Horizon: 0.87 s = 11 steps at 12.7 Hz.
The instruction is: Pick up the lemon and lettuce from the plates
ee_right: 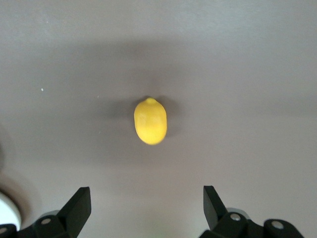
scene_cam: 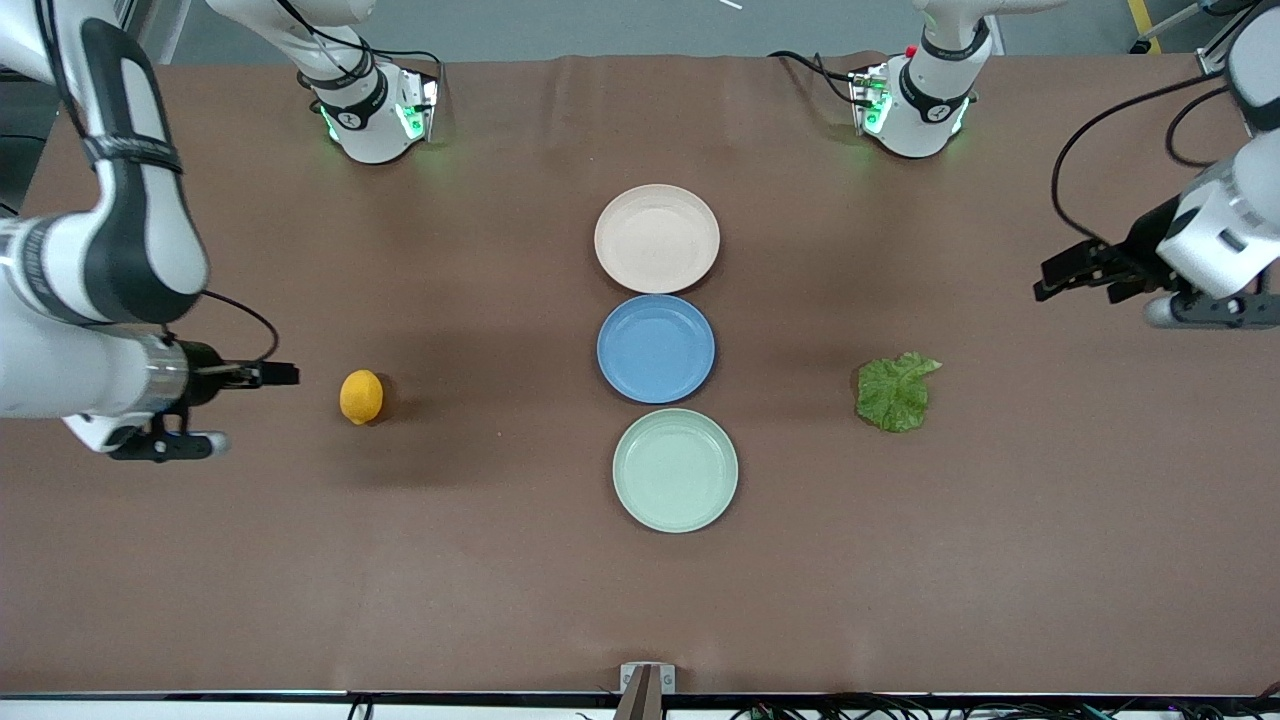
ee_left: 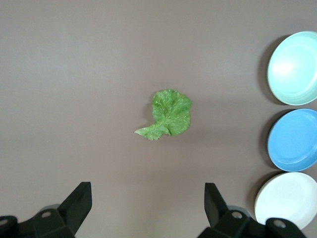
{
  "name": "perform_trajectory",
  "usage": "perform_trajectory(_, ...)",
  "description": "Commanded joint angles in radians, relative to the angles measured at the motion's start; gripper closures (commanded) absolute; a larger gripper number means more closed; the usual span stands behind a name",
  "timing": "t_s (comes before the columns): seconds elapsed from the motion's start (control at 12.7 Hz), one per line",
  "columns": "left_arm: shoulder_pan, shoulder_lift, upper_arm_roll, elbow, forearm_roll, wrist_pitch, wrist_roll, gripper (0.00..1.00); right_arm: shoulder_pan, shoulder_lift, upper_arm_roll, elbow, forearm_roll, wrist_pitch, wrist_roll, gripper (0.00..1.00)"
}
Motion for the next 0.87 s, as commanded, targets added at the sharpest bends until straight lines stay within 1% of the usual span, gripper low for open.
perform_trajectory(0.0, 0.002, 0.022, 0.000, 0.126, 0.021, -0.082, 0.004, 0.00, -0.034, 0.014, 0.010, 0.169, -0.013, -0.125, -0.012, 0.00)
perform_trajectory(0.16, 0.002, 0.022, 0.001, 0.180, 0.027, -0.111, 0.004, 0.00, -0.045, 0.011, 0.008, 0.231, -0.015, -0.124, -0.012, 0.00)
perform_trajectory(0.24, 0.000, 0.022, 0.000, 0.195, 0.057, -0.116, 0.004, 0.00, -0.053, 0.014, 0.008, 0.246, -0.015, -0.127, -0.012, 0.00)
perform_trajectory(0.39, -0.009, 0.022, -0.002, 0.216, 0.113, -0.120, 0.007, 0.00, -0.064, 0.011, 0.010, 0.239, 0.003, -0.127, 0.002, 0.00)
perform_trajectory(0.55, -0.014, 0.022, 0.006, 0.220, 0.113, -0.120, 0.010, 0.00, -0.073, 0.001, 0.010, 0.237, 0.002, -0.143, -0.010, 0.00)
perform_trajectory(0.63, -0.034, 0.022, 0.024, 0.218, 0.113, -0.122, 0.009, 0.00, -0.070, -0.011, 0.010, 0.234, -0.010, -0.166, -0.009, 0.00)
perform_trajectory(0.79, -0.034, 0.022, 0.026, 0.217, 0.111, -0.122, 0.010, 0.00, -0.071, -0.057, 0.010, 0.193, -0.018, -0.166, -0.007, 0.00)
